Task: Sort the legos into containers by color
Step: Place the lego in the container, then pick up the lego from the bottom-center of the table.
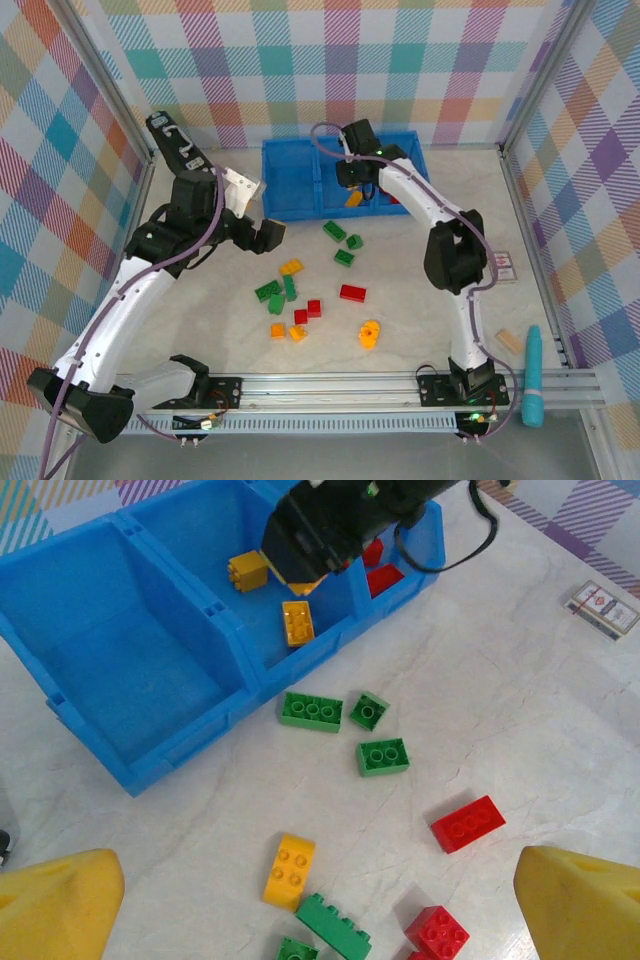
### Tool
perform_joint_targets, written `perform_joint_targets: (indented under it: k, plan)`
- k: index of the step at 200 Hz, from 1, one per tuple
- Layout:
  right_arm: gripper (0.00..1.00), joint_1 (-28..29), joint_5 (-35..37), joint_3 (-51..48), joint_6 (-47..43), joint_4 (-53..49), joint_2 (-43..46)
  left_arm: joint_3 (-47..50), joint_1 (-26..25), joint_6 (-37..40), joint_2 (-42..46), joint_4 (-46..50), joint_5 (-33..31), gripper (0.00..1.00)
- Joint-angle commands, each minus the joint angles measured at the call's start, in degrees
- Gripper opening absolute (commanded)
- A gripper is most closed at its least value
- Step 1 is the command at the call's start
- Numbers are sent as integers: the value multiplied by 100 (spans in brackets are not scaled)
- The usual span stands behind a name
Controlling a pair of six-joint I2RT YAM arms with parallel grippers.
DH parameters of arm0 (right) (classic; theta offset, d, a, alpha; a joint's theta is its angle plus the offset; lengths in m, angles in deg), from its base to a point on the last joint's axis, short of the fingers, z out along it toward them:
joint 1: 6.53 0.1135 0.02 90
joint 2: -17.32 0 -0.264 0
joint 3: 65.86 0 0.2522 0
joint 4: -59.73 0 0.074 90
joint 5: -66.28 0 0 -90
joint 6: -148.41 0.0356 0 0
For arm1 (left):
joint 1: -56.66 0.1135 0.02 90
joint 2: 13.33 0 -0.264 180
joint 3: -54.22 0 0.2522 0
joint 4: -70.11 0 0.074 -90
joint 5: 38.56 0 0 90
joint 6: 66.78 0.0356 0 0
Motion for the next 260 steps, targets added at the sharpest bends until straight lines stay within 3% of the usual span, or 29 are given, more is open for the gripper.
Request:
perform_joint_targets:
  k: [1,45,90,156,185,219,260]
  plan:
    - [31,42,171,81,-143,194,-285,-145,-66,58,43,123,-58,100]
    - [37,47,89,-24,-40,363,-417,-123,-66,65,31,112,-50,100]
    - [51,53,-5,-120,-3,322,-318,-128,-64,59,13,132,-23,100]
    - [52,225,-271,-846,119,-56,688,-86,-64,56,136,76,21,100]
    - [57,412,-121,-2261,303,-473,1942,-103,-65,26,123,97,54,100]
    - [61,558,-963,-4816,896,-209,3957,-124,-66,-35,197,34,73,100]
    - [63,1054,-1614,-7397,2972,64,5943,-156,-83,-92,128,44,163,100]
